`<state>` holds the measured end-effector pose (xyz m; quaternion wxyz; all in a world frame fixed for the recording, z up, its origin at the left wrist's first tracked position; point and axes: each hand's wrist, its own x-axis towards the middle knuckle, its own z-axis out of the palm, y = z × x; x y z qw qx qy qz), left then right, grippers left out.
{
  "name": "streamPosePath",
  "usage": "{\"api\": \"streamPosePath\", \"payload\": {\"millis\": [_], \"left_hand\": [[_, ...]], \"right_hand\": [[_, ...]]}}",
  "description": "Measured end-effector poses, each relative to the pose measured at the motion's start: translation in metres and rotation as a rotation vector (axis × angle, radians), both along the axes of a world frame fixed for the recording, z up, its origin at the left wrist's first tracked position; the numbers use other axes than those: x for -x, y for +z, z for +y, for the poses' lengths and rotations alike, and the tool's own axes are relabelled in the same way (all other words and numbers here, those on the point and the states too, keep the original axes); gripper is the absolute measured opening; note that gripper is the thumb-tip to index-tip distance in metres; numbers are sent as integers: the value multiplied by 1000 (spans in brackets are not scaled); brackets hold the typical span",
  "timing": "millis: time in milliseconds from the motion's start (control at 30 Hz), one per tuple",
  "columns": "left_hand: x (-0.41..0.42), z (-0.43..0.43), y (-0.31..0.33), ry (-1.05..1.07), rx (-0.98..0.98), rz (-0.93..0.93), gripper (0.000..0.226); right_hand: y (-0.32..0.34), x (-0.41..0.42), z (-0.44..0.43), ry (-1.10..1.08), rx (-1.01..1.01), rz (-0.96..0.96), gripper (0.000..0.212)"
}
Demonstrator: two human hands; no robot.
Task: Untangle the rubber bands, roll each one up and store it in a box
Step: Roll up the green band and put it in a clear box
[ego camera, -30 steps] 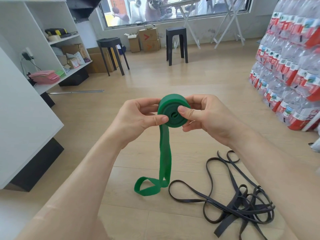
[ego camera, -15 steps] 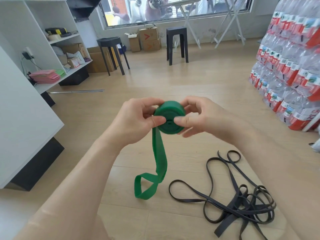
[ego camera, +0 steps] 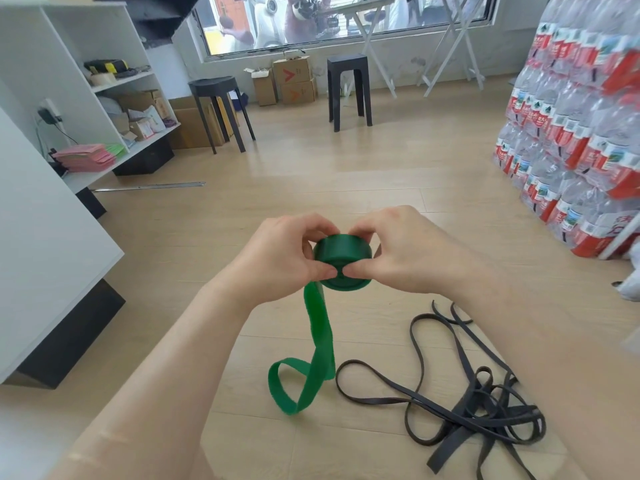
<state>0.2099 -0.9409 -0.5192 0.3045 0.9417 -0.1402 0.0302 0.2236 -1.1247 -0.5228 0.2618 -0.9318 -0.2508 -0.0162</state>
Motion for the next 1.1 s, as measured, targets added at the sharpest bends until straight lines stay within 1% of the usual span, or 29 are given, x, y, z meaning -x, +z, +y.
{"api": "streamPosePath", "payload": {"millis": [67,167,233,333,367,433,500,567,633,700,767,833,867,900,967,1000,1033,1100], "left_hand": [[-2,2,-2,15,56,57,45],[-4,6,-7,-7,80,135,43],[-4,8,-8,-14,179,165,41],[-4,10,-7,9,389,189,39],[-4,10,-6,14,434,192,38],[-4,10,-6,10,458,176,38],[-3,10,-4,8,404,130,38],[-2,9,-2,28,237,48,34],[0,8,0,36,-9,-49,28],[2,4,2,-1,-203,-94,23],[4,-3,3,-33,-361,-109,18],[4,-8,2,-47,-454,-135,16],[4,-9,0,-49,-455,-147,18],[3,-8,-1,-44,-416,-143,21],[2,-6,-2,-10,-226,-76,30],[2,-4,-2,-1,-137,-41,35],[1,-2,-2,0,-88,-13,39],[-2,2,-3,7,-30,35,43]], "right_hand": [[0,-2,-4,-8,-28,11,27],[0,-4,-5,-16,-83,38,29],[-1,-4,-5,-26,-161,79,26],[-2,-5,-7,-49,-336,193,19],[-1,-4,-7,-54,-376,221,18],[-1,-3,-6,-56,-417,249,19],[-2,-3,-4,-62,-428,262,20],[-2,-2,-2,-60,-381,258,22],[0,1,1,-38,-240,202,29],[3,6,4,-9,-25,102,36],[6,10,8,-16,154,-18,34],[5,12,11,-31,209,-87,30],[4,11,11,-32,216,-97,29],[3,11,10,-33,214,-95,28],[1,6,5,-46,175,-69,26],[1,3,1,-58,131,-41,26],[2,1,-2,-70,71,-6,26],[2,-3,-8,-90,-50,46,27]]}}
